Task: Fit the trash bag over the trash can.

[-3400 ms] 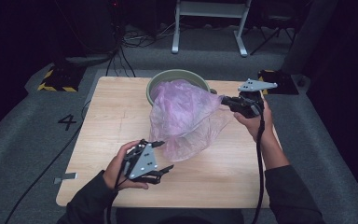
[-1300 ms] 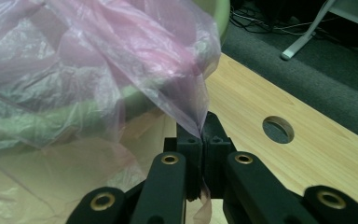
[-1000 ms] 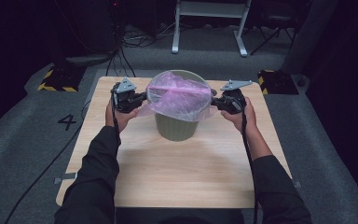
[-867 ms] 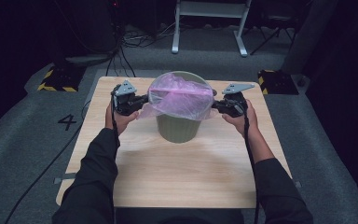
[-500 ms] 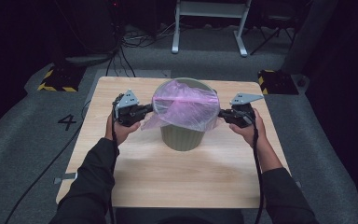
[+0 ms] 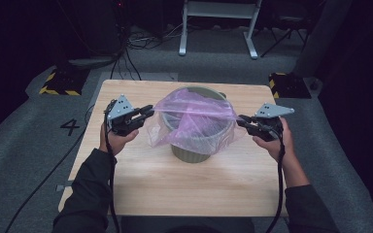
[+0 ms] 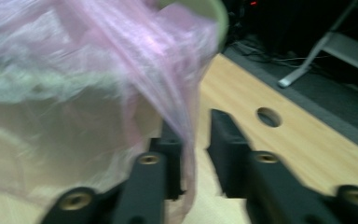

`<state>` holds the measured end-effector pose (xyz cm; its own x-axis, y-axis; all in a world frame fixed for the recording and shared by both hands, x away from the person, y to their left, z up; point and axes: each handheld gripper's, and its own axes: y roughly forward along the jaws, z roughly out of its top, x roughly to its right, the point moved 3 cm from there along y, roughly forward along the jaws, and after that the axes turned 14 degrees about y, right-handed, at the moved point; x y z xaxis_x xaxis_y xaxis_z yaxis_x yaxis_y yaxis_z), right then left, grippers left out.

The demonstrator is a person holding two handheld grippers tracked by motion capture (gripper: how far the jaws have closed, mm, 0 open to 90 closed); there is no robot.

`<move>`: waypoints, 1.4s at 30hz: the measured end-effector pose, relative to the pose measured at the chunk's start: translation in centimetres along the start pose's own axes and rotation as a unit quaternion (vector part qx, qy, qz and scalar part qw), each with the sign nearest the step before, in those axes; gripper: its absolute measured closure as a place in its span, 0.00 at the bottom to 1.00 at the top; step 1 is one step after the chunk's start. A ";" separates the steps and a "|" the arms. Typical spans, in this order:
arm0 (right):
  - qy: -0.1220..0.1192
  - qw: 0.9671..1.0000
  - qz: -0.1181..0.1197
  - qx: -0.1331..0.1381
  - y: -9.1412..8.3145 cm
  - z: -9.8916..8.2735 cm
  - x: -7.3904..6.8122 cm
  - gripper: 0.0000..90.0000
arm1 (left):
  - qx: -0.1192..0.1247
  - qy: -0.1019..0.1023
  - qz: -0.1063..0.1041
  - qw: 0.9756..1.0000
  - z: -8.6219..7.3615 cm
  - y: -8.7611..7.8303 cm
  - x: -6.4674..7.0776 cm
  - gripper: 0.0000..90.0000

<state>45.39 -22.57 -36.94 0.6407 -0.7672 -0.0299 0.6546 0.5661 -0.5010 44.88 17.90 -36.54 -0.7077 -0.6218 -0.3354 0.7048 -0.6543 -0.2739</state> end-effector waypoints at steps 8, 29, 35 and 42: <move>0.014 0.999 0.004 0.038 -1.3 2.0 0.6 0.52 | -0.013 0.006 0.019 1.000 1.6 0.9 -1.1 0.64; 0.003 0.999 0.001 0.037 -1.0 4.4 -0.3 1.00 | 0.048 0.052 -0.017 0.997 6.1 -4.6 3.7 0.23; 0.010 1.000 -0.006 0.026 -0.4 4.5 -0.5 1.00 | 0.050 0.104 -0.093 0.989 7.3 -4.6 9.0 0.21; 0.014 1.000 -0.001 0.021 -0.6 4.4 -0.7 0.94 | 0.008 0.121 -0.122 0.985 6.4 -1.5 11.7 0.21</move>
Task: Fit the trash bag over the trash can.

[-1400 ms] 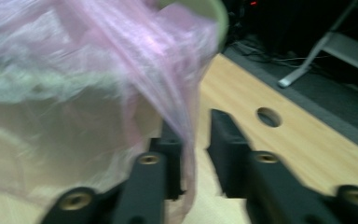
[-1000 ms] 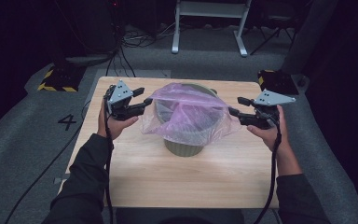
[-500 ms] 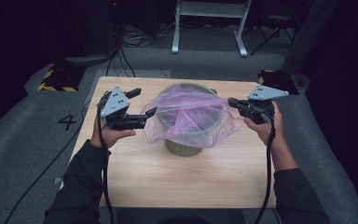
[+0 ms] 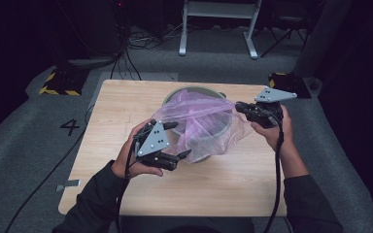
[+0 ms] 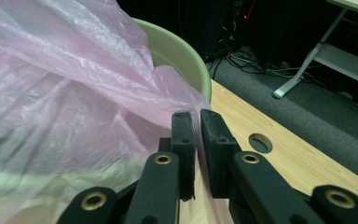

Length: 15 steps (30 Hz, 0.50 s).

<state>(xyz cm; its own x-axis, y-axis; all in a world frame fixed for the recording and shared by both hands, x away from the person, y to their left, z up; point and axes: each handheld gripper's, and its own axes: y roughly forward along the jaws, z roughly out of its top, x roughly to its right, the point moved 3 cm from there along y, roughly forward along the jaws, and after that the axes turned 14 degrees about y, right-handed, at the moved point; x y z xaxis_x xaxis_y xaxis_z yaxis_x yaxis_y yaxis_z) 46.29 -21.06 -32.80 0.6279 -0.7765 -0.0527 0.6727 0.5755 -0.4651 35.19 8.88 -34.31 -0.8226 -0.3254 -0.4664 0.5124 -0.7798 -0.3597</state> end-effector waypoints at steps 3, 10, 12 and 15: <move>-0.003 1.000 -0.002 -0.003 -0.4 -0.2 0.1 0.97 | 0.008 0.006 -0.013 1.000 0.1 0.0 1.2 0.22; 0.005 1.000 -0.009 -0.016 -0.2 -0.7 0.3 0.99 | -0.016 0.042 -0.038 0.998 -0.1 1.7 5.0 0.19; 0.000 1.000 -0.009 -0.019 0.0 -0.8 0.0 0.95 | -0.024 0.043 -0.038 0.998 -0.2 2.0 5.1 0.20; 0.007 1.000 -0.011 -0.013 0.0 -0.7 -0.1 0.74 | -0.042 0.032 -0.025 0.998 -1.1 2.9 4.9 0.33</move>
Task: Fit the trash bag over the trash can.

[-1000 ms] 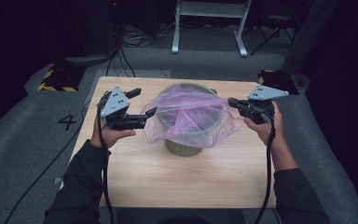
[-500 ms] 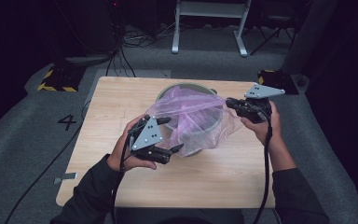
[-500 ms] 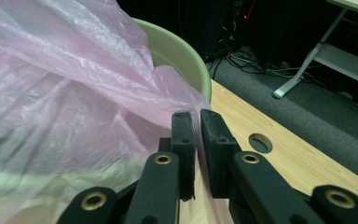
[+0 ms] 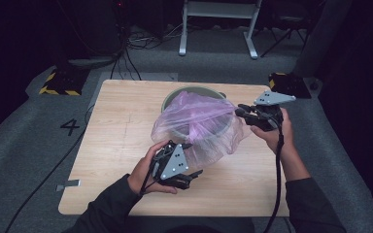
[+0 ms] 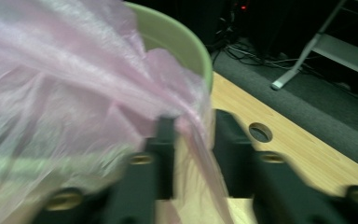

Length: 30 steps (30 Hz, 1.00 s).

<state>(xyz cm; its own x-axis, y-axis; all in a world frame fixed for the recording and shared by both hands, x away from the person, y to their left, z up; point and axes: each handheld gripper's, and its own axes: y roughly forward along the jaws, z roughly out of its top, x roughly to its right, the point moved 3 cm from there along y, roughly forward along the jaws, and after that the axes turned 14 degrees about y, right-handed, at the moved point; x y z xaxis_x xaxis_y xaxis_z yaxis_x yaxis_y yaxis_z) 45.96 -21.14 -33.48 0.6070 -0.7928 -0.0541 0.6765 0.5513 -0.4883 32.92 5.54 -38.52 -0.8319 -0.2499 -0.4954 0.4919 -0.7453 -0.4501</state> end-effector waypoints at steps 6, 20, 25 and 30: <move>-0.042 0.998 0.040 0.007 -0.6 0.2 -1.0 0.44 | -0.015 0.005 0.048 0.999 -0.8 -0.2 -1.0 0.70; -0.112 0.993 0.045 -0.002 0.3 1.8 -1.6 0.81 | 0.023 -0.012 0.086 0.996 -2.3 -4.0 -3.9 0.72; -0.108 0.993 0.043 -0.002 0.7 1.9 -1.3 0.99 | 0.026 -0.072 0.128 0.989 -3.5 -5.6 -6.1 0.46; -0.102 0.994 0.048 0.012 0.7 2.7 -1.5 1.00 | 0.001 -0.097 0.176 0.980 -4.8 -6.3 -8.7 0.28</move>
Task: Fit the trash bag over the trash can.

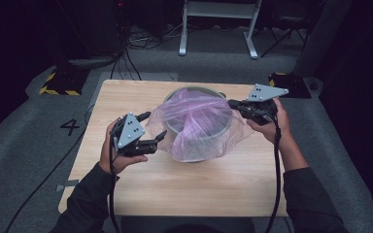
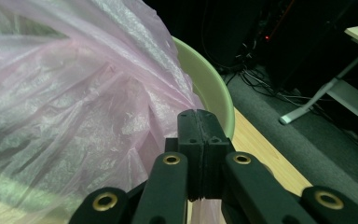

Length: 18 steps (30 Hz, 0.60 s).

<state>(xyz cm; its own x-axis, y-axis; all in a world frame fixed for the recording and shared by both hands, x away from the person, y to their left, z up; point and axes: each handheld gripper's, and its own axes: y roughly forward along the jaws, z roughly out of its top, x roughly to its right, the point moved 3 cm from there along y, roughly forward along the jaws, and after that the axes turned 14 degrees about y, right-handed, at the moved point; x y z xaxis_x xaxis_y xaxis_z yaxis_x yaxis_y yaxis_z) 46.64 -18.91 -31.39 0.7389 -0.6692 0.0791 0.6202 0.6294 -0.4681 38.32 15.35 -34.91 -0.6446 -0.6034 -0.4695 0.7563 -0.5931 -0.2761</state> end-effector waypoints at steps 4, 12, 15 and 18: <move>0.005 1.000 0.014 0.004 0.1 0.7 0.0 0.98 | -0.004 -0.025 0.003 1.000 -0.4 0.6 -2.5 0.28; 0.047 0.999 0.010 -0.010 1.9 1.0 1.4 0.98 | -0.064 0.011 -0.014 0.998 -1.7 4.0 -5.0 0.81; 0.057 0.998 0.000 -0.018 2.8 0.9 2.2 0.98 | -0.061 0.013 -0.020 0.998 -1.9 4.9 -5.5 0.95; 0.069 0.997 -0.005 -0.022 3.4 0.7 2.8 0.98 | -0.060 0.007 -0.027 0.998 -2.1 5.7 -5.9 1.00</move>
<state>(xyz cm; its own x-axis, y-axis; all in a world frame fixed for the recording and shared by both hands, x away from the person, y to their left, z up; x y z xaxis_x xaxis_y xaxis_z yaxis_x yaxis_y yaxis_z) 50.96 -18.41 -32.15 0.6879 -0.7249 -0.0368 0.6127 0.6072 -0.5059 46.68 16.63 -35.48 -0.6841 -0.5646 -0.4618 0.7287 -0.5562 -0.3995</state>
